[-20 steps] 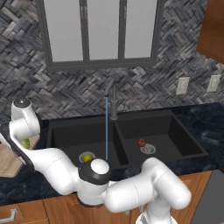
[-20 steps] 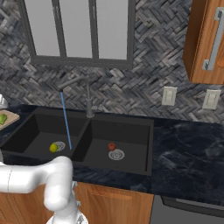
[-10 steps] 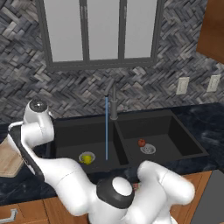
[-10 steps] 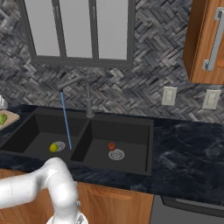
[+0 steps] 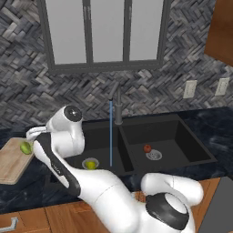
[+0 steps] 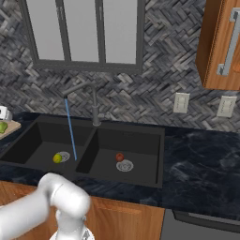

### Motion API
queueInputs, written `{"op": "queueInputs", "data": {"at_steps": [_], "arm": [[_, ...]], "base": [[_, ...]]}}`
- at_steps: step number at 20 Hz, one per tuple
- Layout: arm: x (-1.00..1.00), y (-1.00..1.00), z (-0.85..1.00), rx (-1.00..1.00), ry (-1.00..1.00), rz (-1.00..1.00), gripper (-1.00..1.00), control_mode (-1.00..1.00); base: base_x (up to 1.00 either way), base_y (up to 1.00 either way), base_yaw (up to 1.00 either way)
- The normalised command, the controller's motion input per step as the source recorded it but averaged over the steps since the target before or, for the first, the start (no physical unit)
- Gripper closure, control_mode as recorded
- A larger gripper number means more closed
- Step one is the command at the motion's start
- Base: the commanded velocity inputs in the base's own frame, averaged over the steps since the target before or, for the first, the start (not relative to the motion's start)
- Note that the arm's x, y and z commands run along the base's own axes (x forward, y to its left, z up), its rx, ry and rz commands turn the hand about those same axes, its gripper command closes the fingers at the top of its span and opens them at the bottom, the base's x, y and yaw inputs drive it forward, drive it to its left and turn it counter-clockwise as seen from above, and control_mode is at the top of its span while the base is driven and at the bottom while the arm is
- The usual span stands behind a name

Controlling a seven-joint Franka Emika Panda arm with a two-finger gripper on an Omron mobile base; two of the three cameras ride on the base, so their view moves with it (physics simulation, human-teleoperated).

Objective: Pick the mango, apple, pear from the sink and place them on the cutting board to airdry. Then turn off the sink faucet.

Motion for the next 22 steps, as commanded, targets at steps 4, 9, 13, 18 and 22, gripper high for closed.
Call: {"op": "queueInputs", "data": {"at_steps": [4,9,13,18,22], "arm": [[-0.44,-0.21,1.00,0.03,0.04,0.00,-1.00,-1.00],[-0.58,-0.20,0.84,0.01,0.02,-0.03,-1.00,-1.00],[-0.80,-0.43,0.26,0.00,0.00,-0.07,-1.00,-1.00],[-0.87,-0.61,0.20,0.00,-0.01,-0.10,-1.00,-1.00],[-0.74,-0.65,0.32,0.00,0.00,-0.15,-1.00,-1.00]], "base": [[0.00,0.00,0.00],[0.00,0.00,0.00],[0.00,0.00,0.00],[0.00,0.00,0.00],[0.00,0.00,0.00]]}}
